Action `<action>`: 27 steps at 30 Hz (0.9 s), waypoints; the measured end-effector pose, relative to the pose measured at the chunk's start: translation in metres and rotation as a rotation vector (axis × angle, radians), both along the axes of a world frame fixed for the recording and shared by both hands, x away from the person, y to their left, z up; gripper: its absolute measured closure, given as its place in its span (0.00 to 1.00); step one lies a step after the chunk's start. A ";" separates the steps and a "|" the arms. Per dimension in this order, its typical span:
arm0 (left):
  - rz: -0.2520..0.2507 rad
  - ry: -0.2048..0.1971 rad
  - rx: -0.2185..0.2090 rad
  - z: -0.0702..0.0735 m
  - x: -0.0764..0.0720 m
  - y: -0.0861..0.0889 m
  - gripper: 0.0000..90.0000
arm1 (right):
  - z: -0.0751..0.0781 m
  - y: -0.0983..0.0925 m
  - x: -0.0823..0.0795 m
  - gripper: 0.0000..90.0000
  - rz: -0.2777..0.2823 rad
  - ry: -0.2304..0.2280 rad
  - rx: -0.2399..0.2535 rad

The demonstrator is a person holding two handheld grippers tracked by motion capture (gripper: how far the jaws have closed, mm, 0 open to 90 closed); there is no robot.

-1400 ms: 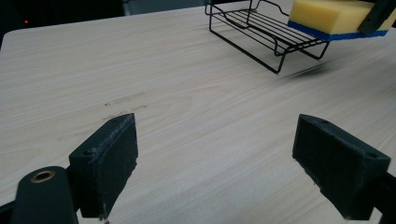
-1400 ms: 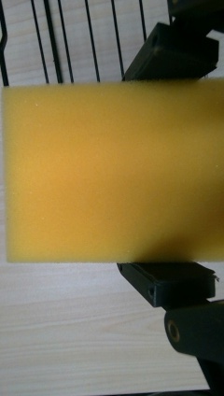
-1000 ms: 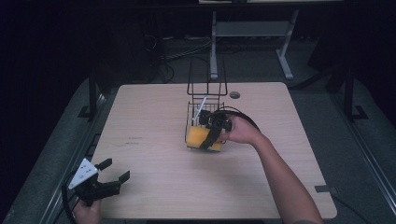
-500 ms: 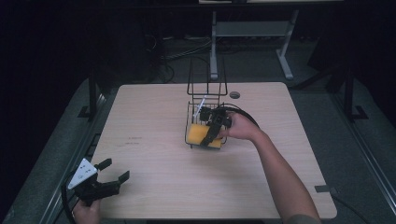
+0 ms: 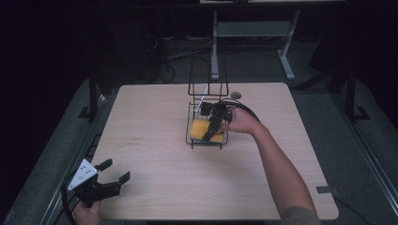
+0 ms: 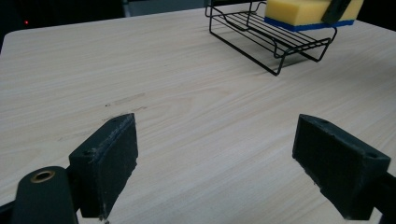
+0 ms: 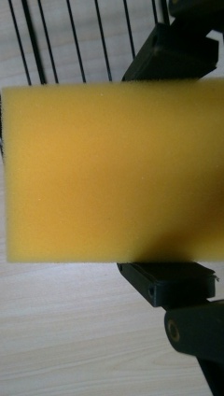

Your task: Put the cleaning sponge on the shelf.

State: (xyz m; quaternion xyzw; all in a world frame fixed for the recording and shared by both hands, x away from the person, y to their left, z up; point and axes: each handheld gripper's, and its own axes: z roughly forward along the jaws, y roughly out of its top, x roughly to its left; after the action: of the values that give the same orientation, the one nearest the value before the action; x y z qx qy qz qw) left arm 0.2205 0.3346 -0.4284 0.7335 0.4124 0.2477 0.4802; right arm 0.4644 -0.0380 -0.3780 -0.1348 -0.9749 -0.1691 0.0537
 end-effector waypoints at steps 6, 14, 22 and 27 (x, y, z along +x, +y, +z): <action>-0.002 -0.004 0.012 0.001 -0.001 0.000 0.15 | -0.006 0.004 0.014 0.23 0.000 0.007 -0.026; -0.004 0.004 0.016 0.000 0.000 -0.002 0.15 | -0.014 0.003 0.023 0.23 -0.017 0.009 -0.025; -0.009 0.002 0.026 0.000 0.000 -0.005 0.15 | -0.019 0.005 0.025 0.23 -0.008 0.005 -0.014; -0.008 0.006 0.029 0.000 0.001 -0.004 0.15 | -0.024 0.004 0.027 0.23 -0.011 0.009 -0.022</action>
State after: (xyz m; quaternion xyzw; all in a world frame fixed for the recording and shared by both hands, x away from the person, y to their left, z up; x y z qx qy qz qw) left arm 0.2210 0.3308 -0.4284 0.7426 0.4073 0.2495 0.4694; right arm 0.4910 -0.0338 -0.4017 -0.1413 -0.9757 -0.1582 0.0555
